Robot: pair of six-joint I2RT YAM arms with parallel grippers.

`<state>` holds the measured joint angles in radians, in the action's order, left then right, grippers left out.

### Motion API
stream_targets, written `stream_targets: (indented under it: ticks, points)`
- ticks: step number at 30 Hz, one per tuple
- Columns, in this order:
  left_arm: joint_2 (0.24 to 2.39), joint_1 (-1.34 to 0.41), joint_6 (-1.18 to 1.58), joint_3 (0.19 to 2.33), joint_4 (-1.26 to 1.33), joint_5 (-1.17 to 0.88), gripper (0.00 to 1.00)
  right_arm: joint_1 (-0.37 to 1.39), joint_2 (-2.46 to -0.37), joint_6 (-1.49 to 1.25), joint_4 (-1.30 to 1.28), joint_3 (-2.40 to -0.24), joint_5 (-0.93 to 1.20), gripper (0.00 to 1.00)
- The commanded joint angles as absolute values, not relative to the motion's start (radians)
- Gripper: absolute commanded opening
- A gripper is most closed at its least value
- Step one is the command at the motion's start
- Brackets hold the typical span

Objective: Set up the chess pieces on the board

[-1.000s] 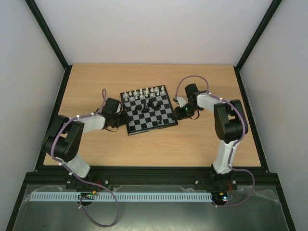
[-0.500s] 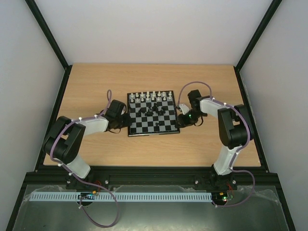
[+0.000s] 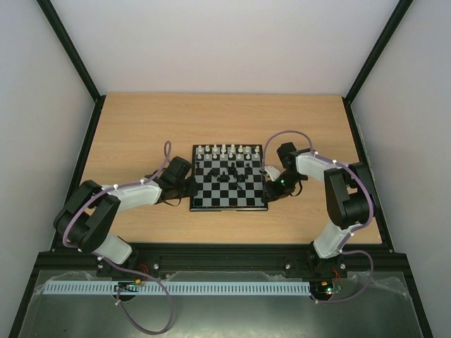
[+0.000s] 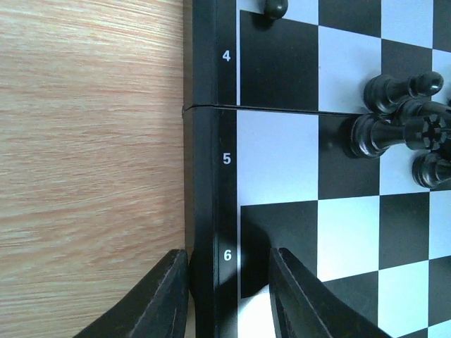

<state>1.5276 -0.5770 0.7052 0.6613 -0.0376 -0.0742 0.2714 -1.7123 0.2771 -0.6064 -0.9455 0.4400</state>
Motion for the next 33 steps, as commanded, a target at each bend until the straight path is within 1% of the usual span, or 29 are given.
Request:
stream_targets:
  ticks: [1, 4, 8, 10, 13, 17, 20, 25, 28, 33]
  points:
    - [1.514, -0.618, 0.736, 0.63, -0.057, -0.142, 0.35, 0.301, -1.715, 0.314, -0.637, -0.938, 0.507, 0.3]
    - [1.503, -0.618, 0.744, 0.64, -0.096, -0.086, 0.37, 0.301, -1.708, 0.318, -0.643, -0.941, 0.501, 0.31]
    - [1.435, -0.617, 0.734, 0.684, -0.195, 0.005, 0.49, 0.295, -1.644, 0.312, -0.648, -0.954, 0.432, 0.35]
    - [1.397, -0.617, 0.715, 0.723, -0.251, 0.056, 0.53, 0.287, -1.603, 0.303, -0.644, -0.962, 0.388, 0.38]
    - [1.369, -0.614, 0.667, 0.795, -0.305, 0.109, 0.54, 0.273, -1.549, 0.291, -0.654, -0.984, 0.362, 0.4]
    - [1.397, -0.597, 0.594, 0.879, -0.33, 0.122, 0.49, 0.261, -1.474, 0.274, -0.643, -0.982, 0.36, 0.4]
    - [1.43, -0.593, 0.569, 0.921, -0.326, 0.144, 0.43, 0.254, -1.401, 0.248, -0.571, -0.928, 0.376, 0.4]
    - [1.507, -0.571, 0.562, 0.967, -0.289, 0.128, 0.37, 0.247, -1.256, 0.216, -0.426, -0.775, 0.458, 0.4]
    - [1.58, -0.568, 0.553, 1.021, -0.316, 0.136, 0.32, 0.237, -1.185, 0.208, -0.401, -0.767, 0.44, 0.4]
    - [1.659, -0.563, 0.583, 1.085, -0.383, 0.17, 0.29, 0.236, -1.169, 0.217, -0.377, -0.765, 0.455, 0.4]
